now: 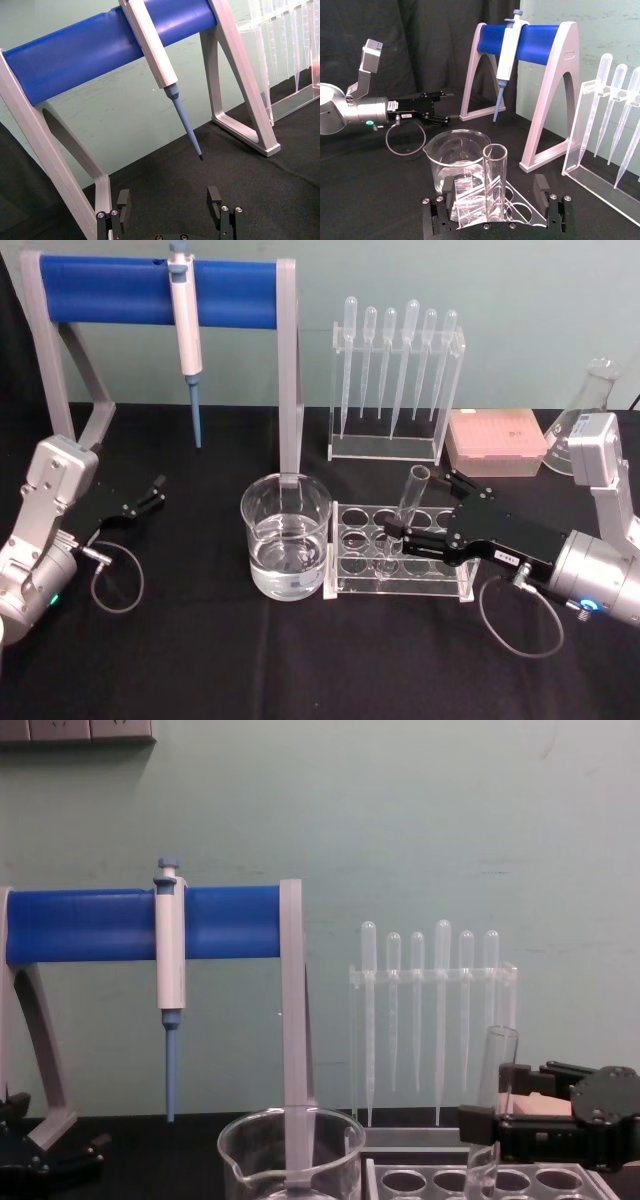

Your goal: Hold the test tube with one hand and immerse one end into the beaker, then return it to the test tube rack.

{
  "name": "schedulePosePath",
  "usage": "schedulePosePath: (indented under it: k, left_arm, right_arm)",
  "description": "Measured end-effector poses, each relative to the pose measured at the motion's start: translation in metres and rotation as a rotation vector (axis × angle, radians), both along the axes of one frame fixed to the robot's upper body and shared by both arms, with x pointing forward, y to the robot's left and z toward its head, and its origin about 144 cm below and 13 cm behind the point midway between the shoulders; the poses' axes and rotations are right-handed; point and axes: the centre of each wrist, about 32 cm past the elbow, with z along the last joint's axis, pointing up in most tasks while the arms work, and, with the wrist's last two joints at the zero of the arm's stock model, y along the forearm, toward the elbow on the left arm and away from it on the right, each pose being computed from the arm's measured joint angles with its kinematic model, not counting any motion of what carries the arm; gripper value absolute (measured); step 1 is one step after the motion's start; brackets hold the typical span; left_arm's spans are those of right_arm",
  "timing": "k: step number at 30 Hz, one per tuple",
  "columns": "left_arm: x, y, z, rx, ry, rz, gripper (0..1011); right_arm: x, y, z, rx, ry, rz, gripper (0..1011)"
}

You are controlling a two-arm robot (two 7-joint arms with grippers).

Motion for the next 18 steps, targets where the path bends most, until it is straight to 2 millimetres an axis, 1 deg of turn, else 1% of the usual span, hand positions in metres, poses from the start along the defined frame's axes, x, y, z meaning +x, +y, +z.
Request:
schedulePosePath:
  k: [1, 6, 7, 12, 15, 16, 18]
  left_arm:
    - [0.0000, 0.0000, 0.0000, 0.000, 0.000, 0.000, 1000]
    - [0.0000, 0.0000, 0.0000, 0.000, 0.000, 0.000, 1000]
    - [0.0000, 0.0000, 0.0000, 0.000, 0.000, 0.000, 1000]
    - [0.0000, 0.0000, 0.0000, 0.000, 0.000, 0.000, 1000]
    - [0.0000, 0.0000, 0.0000, 0.000, 0.000, 0.000, 1000]
    - [0.0000, 0.0000, 0.0000, 0.000, 0.000, 0.000, 1000]
    - [0.0000, 0.0000, 0.0000, 0.000, 0.000, 0.000, 1000]
  right_arm:
    - [0.0000, 0.0000, 0.0001, 0.000, 0.000, 0.000, 995]
    - [-0.0001, -0.0002, 0.0002, 0.001, 0.001, -0.001, 874]
    - [-0.0001, -0.0002, 0.0003, 0.001, 0.001, -0.001, 863]
    - [-0.0002, -0.0004, 0.0004, 0.001, 0.002, -0.001, 696]
    - [-0.0002, -0.0004, 0.0004, 0.001, 0.002, -0.002, 625]
    - [-0.0002, -0.0005, 0.0005, 0.002, 0.002, -0.002, 575]
    - [-0.0003, -0.0005, 0.0005, 0.002, 0.002, -0.002, 536]
